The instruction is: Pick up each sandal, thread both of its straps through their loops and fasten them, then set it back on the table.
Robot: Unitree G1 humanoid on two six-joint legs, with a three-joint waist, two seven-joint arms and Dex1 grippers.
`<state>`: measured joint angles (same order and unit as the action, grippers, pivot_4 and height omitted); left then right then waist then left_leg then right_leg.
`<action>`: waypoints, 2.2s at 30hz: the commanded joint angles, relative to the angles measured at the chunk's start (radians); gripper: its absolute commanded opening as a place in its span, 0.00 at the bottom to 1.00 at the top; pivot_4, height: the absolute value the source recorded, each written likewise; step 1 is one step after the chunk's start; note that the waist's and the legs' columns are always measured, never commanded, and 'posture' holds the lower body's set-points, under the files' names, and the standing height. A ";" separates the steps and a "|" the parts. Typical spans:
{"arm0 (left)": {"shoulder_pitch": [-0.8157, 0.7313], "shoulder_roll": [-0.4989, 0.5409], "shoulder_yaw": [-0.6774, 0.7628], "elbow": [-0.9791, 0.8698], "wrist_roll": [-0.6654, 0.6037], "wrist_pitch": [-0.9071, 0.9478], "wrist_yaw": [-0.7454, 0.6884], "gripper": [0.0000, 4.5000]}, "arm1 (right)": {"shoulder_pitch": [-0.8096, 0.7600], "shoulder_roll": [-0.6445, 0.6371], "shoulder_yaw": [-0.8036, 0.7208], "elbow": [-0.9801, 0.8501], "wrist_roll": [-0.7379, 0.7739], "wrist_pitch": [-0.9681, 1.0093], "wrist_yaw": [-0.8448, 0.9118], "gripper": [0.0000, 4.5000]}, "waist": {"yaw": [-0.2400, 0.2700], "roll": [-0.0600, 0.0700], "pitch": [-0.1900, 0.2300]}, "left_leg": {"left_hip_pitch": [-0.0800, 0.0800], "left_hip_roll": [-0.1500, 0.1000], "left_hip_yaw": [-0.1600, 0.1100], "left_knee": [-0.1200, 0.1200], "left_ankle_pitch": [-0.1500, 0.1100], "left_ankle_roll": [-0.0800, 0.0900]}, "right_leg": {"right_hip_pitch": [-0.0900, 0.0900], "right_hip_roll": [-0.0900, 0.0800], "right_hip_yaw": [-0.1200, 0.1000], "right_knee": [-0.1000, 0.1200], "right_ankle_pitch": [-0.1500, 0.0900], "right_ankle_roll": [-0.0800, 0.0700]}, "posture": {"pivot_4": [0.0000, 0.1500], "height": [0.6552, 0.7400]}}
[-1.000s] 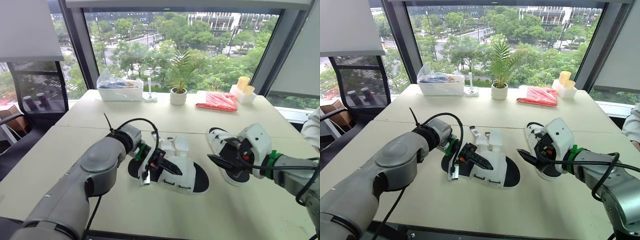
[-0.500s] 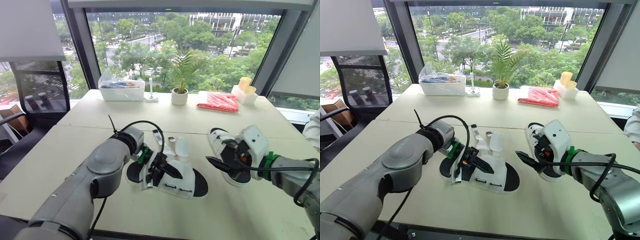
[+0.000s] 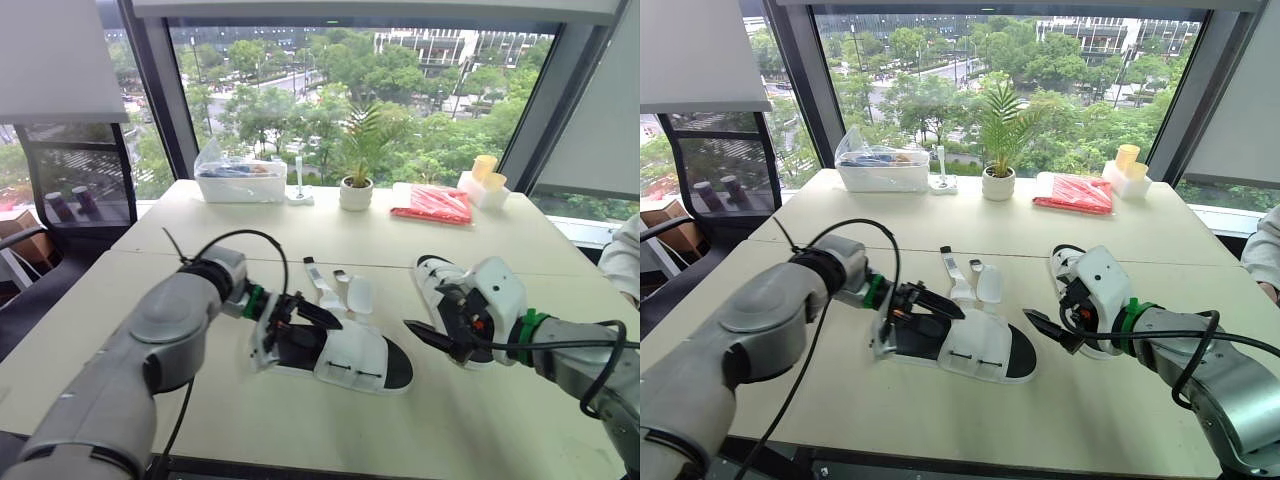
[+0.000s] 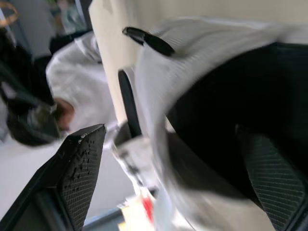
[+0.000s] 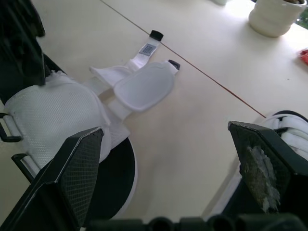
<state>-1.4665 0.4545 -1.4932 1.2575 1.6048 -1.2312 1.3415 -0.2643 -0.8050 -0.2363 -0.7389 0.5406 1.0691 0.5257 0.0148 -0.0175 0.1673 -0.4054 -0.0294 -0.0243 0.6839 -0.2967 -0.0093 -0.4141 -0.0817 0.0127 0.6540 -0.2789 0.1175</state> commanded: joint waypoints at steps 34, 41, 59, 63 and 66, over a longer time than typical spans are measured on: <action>0.470 0.035 1.698 -0.557 -2.042 1.899 -2.571 0.59 | 0.146 -0.023 0.090 0.142 -0.113 -0.290 0.107 1.00 | -0.045 -0.001 0.000 | -0.001 0.003 -0.005 0.003 0.000 0.001 | -0.003 0.001 -0.003 0.011 0.000 0.001 | 1.00 0.97; 0.564 0.048 1.681 -0.733 -2.041 1.921 -2.486 0.13 | 0.160 0.006 0.105 0.157 -0.124 -0.334 0.108 1.00 | -0.023 -0.001 0.000 | -0.001 0.003 -0.004 0.003 0.000 0.002 | -0.003 0.000 0.000 0.010 0.000 0.000 | 1.00 0.97; 0.624 0.043 1.602 -0.867 -2.031 1.939 -2.393 0.11 | 0.225 0.059 0.220 0.283 -0.223 -0.583 0.207 0.01 | -0.027 -0.001 0.000 | -0.001 0.002 -0.003 0.004 0.000 0.002 | -0.004 0.000 0.002 0.010 0.000 0.000 | 1.00 0.97; 0.618 0.029 1.561 -0.848 -2.022 1.956 -2.383 0.11 | 0.174 0.068 0.291 0.361 -0.268 -0.642 0.241 0.01 | -0.027 -0.001 0.000 | -0.001 0.002 -0.002 0.004 0.000 0.002 | -0.004 0.000 0.002 0.010 0.000 0.000 | 1.00 0.97; 0.607 0.013 1.534 -0.830 -2.020 1.955 -2.381 0.11 | 0.128 0.080 0.335 0.416 -0.283 -0.694 0.286 0.01 | -0.027 -0.001 0.000 | -0.001 0.003 -0.002 0.004 0.000 0.002 | -0.005 0.000 0.002 0.010 0.000 0.000 | 1.00 0.97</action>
<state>-0.8339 0.4667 0.0469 0.4316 -0.4208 0.7234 -1.0397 -0.1166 -0.7329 0.0881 -0.3259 0.2645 0.4151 0.7893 -0.0124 -0.0181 0.1668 -0.4061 -0.0268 -0.0264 0.6877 -0.2967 -0.0076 -0.4188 -0.0814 0.0147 0.6641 -0.2786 0.1180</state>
